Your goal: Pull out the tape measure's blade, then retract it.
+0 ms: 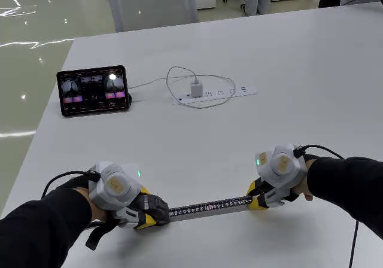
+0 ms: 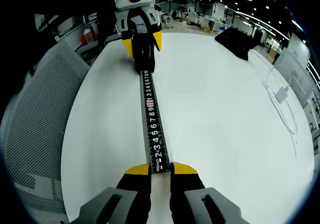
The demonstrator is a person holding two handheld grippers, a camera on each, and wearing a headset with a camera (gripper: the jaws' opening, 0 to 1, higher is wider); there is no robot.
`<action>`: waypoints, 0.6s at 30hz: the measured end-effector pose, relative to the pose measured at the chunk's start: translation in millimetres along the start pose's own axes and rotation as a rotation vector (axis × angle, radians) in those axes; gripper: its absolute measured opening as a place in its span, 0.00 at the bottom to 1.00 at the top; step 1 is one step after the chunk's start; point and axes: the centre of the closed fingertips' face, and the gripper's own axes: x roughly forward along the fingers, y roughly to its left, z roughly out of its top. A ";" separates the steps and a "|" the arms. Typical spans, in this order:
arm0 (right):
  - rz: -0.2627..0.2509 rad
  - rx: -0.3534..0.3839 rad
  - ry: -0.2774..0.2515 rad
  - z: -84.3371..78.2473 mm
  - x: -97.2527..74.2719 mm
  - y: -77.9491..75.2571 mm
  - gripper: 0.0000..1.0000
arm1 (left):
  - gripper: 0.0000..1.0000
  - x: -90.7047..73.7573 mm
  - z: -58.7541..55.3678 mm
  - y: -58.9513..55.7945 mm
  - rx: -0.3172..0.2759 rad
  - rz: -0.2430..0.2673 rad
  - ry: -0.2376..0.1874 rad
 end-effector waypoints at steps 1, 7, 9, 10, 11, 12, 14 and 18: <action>0.000 0.001 0.000 -0.3 -0.2 0.0 0.10 | 0.31 0.0 0.0 0.0 0.000 0.000 0.000; -0.001 0.005 -0.001 -2.5 -1.4 0.1 0.10 | 0.31 -0.1 0.2 -0.2 0.001 -0.001 0.001; -0.001 0.006 -0.001 -3.0 -1.9 0.1 0.10 | 0.31 -0.2 0.3 -0.4 0.001 -0.002 0.001; -0.002 0.008 -0.001 -3.3 -2.3 0.0 0.10 | 0.31 -0.2 0.4 -0.4 0.000 -0.001 0.001; -0.002 0.008 -0.001 -3.5 -2.5 -0.1 0.10 | 0.31 -0.2 0.4 -0.4 0.000 -0.001 0.001; -0.002 0.008 -0.001 -3.8 -2.8 -0.1 0.10 | 0.31 -0.2 0.4 -0.3 0.000 -0.001 0.001; -0.002 0.008 0.000 -4.2 -3.4 0.1 0.10 | 0.31 -0.2 0.3 -0.2 0.000 -0.001 0.001; -0.004 0.010 0.002 -6.0 -4.5 -0.4 0.10 | 0.31 -0.3 0.3 -0.3 0.000 -0.001 0.001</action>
